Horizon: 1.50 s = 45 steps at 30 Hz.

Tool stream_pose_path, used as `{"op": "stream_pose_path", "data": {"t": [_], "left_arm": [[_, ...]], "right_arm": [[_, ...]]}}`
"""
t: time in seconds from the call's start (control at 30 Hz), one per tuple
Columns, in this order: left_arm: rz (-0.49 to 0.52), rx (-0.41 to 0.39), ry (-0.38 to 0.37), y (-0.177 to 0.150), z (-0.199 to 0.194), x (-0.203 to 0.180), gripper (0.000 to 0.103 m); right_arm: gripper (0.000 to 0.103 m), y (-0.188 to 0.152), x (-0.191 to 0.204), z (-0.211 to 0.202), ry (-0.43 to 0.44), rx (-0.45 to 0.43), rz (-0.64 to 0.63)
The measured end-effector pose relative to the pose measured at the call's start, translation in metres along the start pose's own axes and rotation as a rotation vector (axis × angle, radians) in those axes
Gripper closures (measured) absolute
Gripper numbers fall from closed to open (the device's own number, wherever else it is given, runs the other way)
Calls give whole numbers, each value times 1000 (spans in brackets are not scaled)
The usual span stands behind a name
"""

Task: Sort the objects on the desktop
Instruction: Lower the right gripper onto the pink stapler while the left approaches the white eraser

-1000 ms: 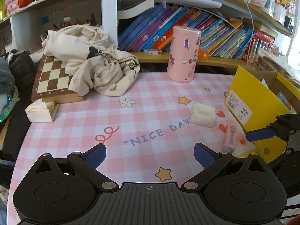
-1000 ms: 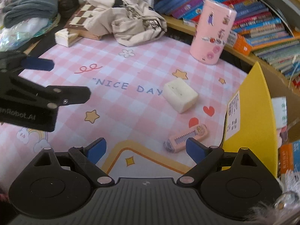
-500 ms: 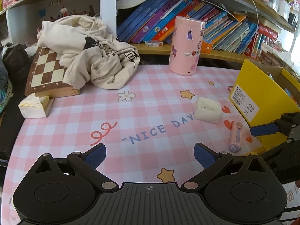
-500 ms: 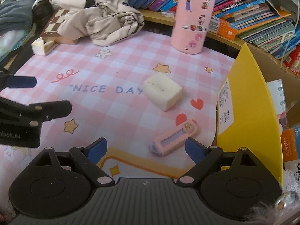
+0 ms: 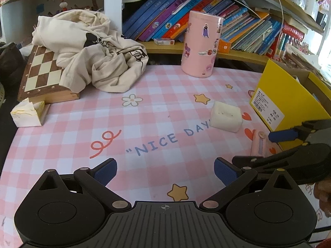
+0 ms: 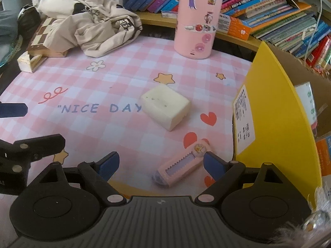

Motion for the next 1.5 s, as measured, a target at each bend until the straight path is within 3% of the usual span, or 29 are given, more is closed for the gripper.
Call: {"op": "stream_pose_path", "data": {"t": [0.23, 0.5, 0.77, 0.87, 1.17, 1.47, 1.5], "left_arm": [[23, 9, -5, 1, 6, -8, 2], [91, -41, -24, 16, 2, -28, 2], [167, -73, -44, 44, 24, -51, 2], [200, -53, -92, 46, 35, -61, 2], [189, -42, -190, 56, 60, -79, 2], [302, 52, -178, 54, 93, -96, 5], [317, 57, -174, 52, 95, -98, 8]], "right_arm": [[21, -3, -6, 6, -19, 2, 19], [32, -7, -13, 7, -16, -23, 62], [70, -13, -22, -1, -9, -61, 90], [76, -17, -19, -5, 10, -58, 81], [80, -37, -11, -19, 41, -40, 53], [80, -45, -9, -24, 30, -31, 34], [80, -45, -9, -25, 29, -31, 33]]}}
Point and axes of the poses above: each gripper's, at about its wrist camera, not at the fingertips, and z roughly the way its jaws point, x to its left, y to its top, the point moved 5 cm from there along z, roughly the way its jaws point, and after that the axes turned 9 degrees about y, right-handed, at the moved point
